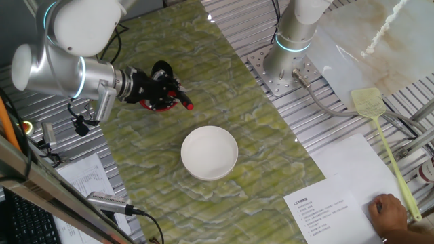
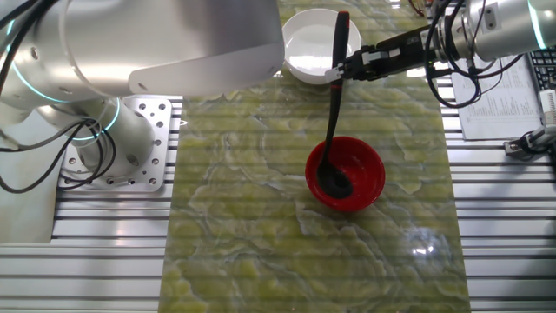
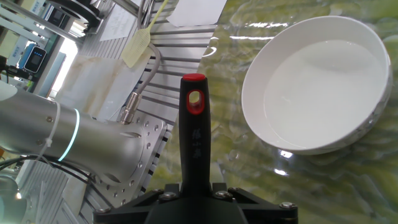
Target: Scoop water with a large spoon from one bowl to another
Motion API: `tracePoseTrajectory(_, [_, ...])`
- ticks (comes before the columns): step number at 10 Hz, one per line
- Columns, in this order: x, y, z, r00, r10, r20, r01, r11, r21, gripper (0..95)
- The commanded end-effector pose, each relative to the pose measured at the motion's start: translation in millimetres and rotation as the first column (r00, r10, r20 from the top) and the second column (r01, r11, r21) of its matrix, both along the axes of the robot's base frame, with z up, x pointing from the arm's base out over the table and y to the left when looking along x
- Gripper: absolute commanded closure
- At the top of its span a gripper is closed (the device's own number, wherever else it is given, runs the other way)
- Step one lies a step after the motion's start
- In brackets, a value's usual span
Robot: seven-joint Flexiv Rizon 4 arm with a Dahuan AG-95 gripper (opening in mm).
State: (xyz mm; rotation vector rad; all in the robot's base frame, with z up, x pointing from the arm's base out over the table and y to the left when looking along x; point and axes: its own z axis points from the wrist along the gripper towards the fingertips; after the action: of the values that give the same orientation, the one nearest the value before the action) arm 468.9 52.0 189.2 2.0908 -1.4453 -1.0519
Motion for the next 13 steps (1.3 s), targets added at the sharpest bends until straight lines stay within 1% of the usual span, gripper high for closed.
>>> tracePoseTrajectory(1, [-0.8,0.1,-0.2,1.000,0.000,-0.003,0.000,1.000,0.001,95.0])
tracePoseTrajectory(8, [-0.7,0.7,-0.4,1.000,0.005,-0.030,-0.005,1.000,0.000,95.0])
tracePoseTrajectory(10, [-0.7,1.0,-0.5,0.999,0.007,-0.039,-0.007,1.000,-0.005,95.0])
tracePoseTrajectory(13, [-0.7,1.1,-0.5,0.999,0.007,-0.042,-0.008,1.000,-0.005,95.0])
